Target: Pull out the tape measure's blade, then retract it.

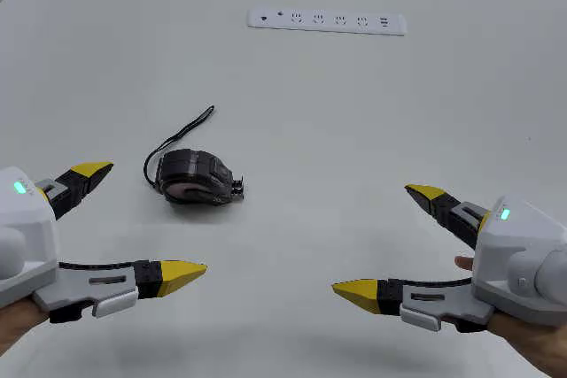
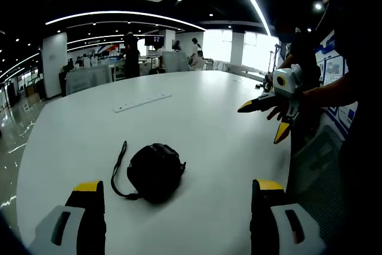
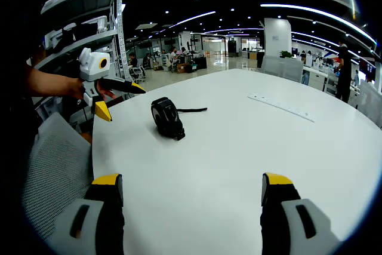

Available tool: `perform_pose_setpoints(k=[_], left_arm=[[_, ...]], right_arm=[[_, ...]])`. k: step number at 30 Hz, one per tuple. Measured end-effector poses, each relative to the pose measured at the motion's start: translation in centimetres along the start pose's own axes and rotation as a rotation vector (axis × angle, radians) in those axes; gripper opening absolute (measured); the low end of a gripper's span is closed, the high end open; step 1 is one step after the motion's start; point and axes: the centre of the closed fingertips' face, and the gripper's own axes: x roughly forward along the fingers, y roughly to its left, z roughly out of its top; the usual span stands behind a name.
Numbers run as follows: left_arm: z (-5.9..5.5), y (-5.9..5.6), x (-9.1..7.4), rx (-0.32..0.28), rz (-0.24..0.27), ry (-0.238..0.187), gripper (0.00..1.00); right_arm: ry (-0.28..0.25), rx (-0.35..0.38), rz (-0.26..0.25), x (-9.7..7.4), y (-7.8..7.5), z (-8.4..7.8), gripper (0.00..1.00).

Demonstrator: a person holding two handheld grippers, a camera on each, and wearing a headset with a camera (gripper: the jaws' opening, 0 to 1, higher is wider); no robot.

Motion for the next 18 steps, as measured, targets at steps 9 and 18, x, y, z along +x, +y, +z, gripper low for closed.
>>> perform_pose_setpoints(k=[9, 18], left_arm=[[0.05, 0.00, 0.07, 0.004, -0.002, 0.001, 1.00], [0.14, -0.06, 0.19, 0.011, -0.007, 0.002, 1.00]], right_arm=[[-0.001, -0.004, -0.002, 0.00, -0.12, 0.13, 0.99], [-0.006, -0.017, 0.002, -0.09, -0.11, 0.22, 0.98]])
